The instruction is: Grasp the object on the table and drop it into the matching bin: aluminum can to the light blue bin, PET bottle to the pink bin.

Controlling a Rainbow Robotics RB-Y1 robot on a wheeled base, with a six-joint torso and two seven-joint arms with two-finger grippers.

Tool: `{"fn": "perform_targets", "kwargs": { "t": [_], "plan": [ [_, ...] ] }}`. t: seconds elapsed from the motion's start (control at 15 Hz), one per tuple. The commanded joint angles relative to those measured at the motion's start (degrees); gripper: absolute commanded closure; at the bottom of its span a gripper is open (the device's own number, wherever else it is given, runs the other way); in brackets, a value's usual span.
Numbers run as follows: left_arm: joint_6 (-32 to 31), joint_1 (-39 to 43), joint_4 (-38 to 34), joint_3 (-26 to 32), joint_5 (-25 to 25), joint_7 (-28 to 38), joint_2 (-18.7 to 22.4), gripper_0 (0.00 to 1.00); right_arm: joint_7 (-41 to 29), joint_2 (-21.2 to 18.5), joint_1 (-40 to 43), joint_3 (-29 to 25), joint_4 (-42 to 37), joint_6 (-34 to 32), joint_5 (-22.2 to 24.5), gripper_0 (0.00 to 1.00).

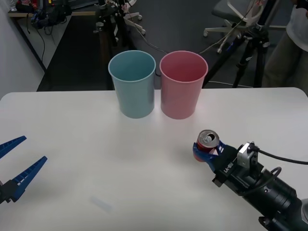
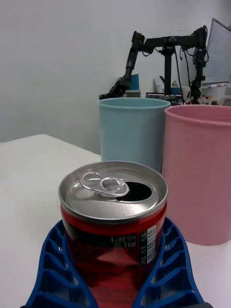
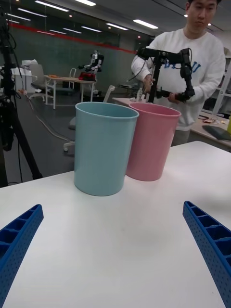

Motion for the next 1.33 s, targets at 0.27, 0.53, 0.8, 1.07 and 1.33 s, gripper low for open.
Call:
{"fn": "perform_targets", "kwargs": {
  "t": [0.27, 0.53, 0.8, 1.07, 1.33],
  "plan": [
    [0.0, 0.0, 0.0, 0.0, 0.0, 0.0, 0.0, 0.00, -21.6, -2.4, -1.1, 1.8, -13.5, 8.1, 10.9, 1.00],
    [0.0, 0.0, 0.0, 0.0, 0.0, 0.0, 0.0, 0.00, -42.6, -2.5, -5.3, 3.4, -19.7, 12.8, 26.9, 1.00],
    [0.0, 0.0, 0.0, 0.0, 0.0, 0.0, 0.0, 0.00, -62.4, -2.3, -12.2, 4.3, -21.2, 13.0, 43.4, 1.00],
    [0.0, 0.0, 0.0, 0.0, 0.0, 0.0, 0.0, 0.00, -80.3, -1.3, -20.7, 6.4, -19.4, 12.9, 59.4, 1.00],
    [0.0, 0.0, 0.0, 0.0, 0.0, 0.0, 0.0, 0.00, -88.3, 4.1, -32.4, 7.6, -9.8, 12.8, 70.5, 1.00]
  ]
}}
